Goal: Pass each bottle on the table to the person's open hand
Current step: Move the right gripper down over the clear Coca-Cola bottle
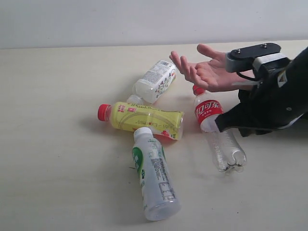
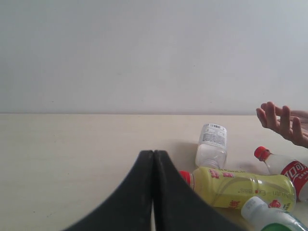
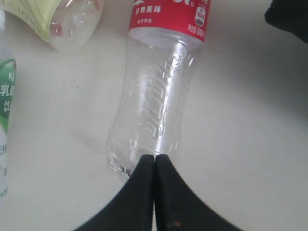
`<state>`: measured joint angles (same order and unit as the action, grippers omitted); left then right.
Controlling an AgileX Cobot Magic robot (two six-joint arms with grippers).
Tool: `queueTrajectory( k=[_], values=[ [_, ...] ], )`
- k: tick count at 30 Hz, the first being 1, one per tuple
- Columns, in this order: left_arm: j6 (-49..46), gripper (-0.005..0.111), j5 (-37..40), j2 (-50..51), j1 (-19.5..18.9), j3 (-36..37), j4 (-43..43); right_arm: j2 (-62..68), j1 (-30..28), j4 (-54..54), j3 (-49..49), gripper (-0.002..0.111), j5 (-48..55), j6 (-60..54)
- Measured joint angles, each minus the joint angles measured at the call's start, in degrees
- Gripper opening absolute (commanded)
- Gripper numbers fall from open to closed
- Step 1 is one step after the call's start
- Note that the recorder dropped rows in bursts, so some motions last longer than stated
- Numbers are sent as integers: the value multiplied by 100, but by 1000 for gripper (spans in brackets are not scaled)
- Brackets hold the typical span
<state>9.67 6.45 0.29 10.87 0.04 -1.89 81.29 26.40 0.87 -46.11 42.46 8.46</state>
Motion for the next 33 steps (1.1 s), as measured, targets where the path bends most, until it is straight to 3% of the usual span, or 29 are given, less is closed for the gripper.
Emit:
queueTrajectory(
  k=[14,22,30,33],
  values=[
    [0,0,0,0,0,0,0,460,23,29,-677,0,383,202],
    [0,0,0,0,0,0,0,671,23,421,-762,26,462,188],
    [0,0,0,0,0,0,0,1073,23,430,-796,29,548,164],
    [0,0,0,0,0,0,0,1073,23,384,-809,41,549,164]
  ],
)
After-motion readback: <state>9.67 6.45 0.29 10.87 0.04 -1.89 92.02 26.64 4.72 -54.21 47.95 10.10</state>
